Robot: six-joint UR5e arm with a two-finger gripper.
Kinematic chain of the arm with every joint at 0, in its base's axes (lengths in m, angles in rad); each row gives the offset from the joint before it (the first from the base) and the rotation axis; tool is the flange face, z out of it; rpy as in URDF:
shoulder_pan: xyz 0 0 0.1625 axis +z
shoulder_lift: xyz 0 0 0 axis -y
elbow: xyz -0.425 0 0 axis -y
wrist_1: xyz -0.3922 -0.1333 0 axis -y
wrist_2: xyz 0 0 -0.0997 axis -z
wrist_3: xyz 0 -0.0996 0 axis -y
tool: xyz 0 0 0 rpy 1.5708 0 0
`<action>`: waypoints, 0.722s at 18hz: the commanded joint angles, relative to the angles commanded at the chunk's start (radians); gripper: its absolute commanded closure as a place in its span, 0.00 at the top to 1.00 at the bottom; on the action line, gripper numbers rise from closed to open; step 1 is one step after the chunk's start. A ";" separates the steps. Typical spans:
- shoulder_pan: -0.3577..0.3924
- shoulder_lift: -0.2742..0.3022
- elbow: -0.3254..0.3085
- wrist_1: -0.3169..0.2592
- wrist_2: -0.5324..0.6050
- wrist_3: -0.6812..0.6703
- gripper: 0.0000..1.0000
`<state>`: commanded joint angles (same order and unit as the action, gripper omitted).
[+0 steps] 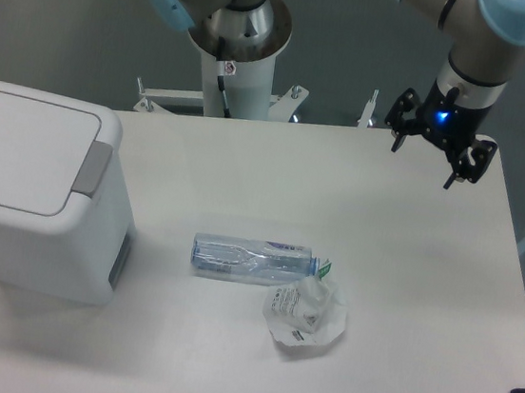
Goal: Open the trash can
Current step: 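Move the open gripper across the table toward the white trash bin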
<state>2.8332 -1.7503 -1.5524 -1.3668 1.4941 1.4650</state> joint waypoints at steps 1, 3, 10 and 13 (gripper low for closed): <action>-0.001 0.002 -0.002 -0.002 0.000 0.000 1.00; -0.005 0.003 -0.002 -0.003 -0.002 0.002 1.00; 0.000 0.026 -0.043 -0.011 -0.003 -0.011 1.00; 0.000 0.048 -0.074 -0.005 -0.006 -0.058 1.00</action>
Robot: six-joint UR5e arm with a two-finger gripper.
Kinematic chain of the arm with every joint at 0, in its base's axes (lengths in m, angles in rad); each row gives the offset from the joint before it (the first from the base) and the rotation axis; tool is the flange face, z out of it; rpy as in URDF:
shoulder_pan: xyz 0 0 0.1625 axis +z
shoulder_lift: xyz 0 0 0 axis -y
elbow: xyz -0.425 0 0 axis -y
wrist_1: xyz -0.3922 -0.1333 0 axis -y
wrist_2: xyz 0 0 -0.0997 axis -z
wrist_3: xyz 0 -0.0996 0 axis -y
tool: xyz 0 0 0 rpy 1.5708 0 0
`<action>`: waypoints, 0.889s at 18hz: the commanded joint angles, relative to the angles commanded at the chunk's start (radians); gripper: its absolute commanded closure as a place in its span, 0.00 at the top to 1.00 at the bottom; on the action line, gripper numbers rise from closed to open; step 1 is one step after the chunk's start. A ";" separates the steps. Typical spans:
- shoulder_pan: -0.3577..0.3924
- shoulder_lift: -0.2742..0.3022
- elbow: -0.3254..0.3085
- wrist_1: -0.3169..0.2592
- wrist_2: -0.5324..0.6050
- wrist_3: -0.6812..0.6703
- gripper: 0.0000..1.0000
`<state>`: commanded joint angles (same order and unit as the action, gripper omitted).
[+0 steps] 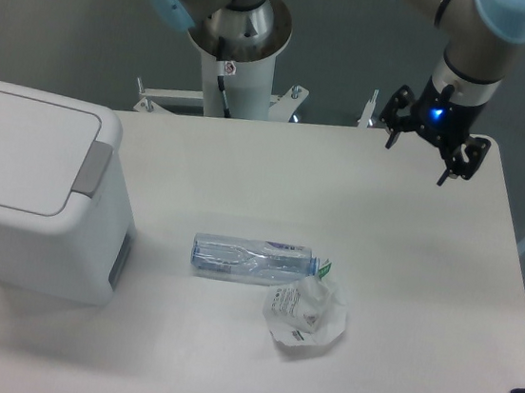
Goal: Open the trash can
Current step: 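Move the open gripper across the table toward the white trash bin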
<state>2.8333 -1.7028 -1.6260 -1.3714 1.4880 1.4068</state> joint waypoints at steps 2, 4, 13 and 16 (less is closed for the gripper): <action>-0.005 0.021 -0.005 0.000 0.000 -0.023 1.00; -0.008 0.032 -0.005 -0.003 -0.003 -0.025 1.00; -0.035 0.060 -0.006 0.002 -0.129 -0.175 1.00; -0.057 0.100 -0.014 -0.005 -0.207 -0.262 1.00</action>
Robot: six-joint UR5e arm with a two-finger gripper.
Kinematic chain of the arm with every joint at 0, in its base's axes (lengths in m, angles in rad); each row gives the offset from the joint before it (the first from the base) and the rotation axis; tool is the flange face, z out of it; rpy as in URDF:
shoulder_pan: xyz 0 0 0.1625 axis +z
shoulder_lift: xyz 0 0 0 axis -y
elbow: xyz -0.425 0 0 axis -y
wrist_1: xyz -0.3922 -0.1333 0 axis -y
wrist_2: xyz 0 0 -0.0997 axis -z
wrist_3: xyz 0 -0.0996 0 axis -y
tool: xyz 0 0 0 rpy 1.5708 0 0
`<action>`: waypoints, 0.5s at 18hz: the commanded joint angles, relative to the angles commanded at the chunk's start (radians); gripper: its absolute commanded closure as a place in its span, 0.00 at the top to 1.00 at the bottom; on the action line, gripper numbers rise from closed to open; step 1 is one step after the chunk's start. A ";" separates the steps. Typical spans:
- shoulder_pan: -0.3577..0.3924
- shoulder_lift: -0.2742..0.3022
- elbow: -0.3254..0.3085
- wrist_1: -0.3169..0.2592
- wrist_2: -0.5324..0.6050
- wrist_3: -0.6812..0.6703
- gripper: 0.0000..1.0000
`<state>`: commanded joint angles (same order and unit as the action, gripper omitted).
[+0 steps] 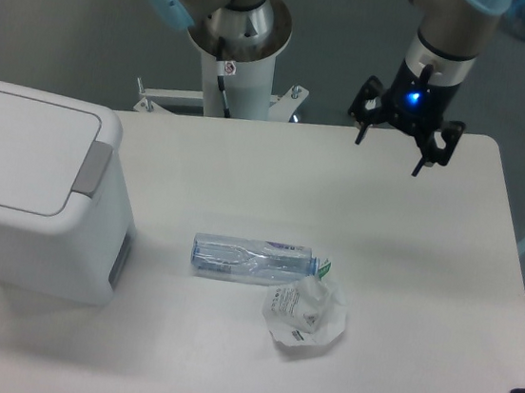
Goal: Open the trash can
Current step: 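Move the open gripper across the table toward the white trash bin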
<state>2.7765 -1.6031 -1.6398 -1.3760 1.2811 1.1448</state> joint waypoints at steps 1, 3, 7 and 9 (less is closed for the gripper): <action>-0.012 0.003 -0.002 0.000 -0.029 -0.048 1.00; -0.049 0.014 0.000 0.000 -0.066 -0.149 1.00; -0.124 0.005 0.021 0.008 -0.114 -0.370 1.00; -0.158 0.000 0.035 0.008 -0.147 -0.421 1.00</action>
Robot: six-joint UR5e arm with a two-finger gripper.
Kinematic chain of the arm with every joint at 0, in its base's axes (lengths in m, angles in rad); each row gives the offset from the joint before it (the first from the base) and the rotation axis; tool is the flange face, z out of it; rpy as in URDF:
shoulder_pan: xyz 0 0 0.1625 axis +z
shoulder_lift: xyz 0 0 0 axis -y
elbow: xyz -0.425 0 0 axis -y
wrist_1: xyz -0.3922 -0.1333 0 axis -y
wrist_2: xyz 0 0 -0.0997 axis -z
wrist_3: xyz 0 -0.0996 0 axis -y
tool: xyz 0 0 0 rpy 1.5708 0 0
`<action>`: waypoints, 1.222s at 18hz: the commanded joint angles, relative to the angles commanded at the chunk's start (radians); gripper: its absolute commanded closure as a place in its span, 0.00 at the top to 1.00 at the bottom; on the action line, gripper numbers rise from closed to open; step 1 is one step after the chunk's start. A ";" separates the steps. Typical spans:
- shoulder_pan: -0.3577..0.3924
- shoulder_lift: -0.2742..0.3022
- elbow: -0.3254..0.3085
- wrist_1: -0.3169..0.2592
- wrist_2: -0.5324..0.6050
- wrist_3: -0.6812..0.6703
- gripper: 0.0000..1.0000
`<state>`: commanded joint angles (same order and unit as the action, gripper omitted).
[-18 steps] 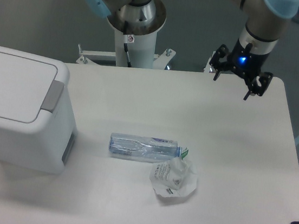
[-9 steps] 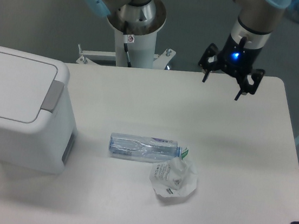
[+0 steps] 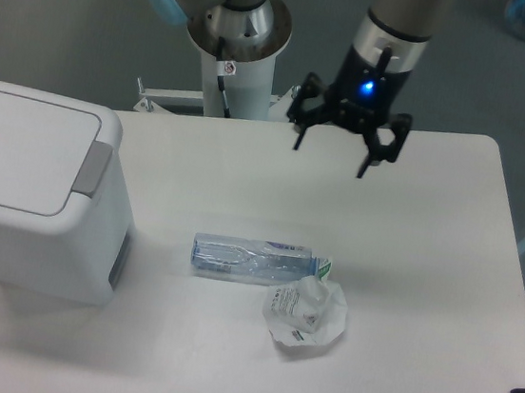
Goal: Open the trash can
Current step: 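Move the open gripper across the table toward the white trash bin, then lower the gripper onto the edge of the bin's white lid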
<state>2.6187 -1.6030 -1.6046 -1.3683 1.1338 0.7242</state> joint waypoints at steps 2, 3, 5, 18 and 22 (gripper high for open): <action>-0.017 -0.009 0.015 0.002 -0.038 -0.055 1.00; -0.026 -0.015 0.026 0.002 -0.055 -0.086 1.00; -0.066 -0.032 0.051 0.020 -0.071 -0.147 1.00; -0.249 -0.095 0.117 0.049 -0.071 -0.459 1.00; -0.267 -0.095 0.111 0.058 -0.069 -0.494 1.00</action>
<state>2.3516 -1.6981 -1.4941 -1.3100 1.0646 0.2302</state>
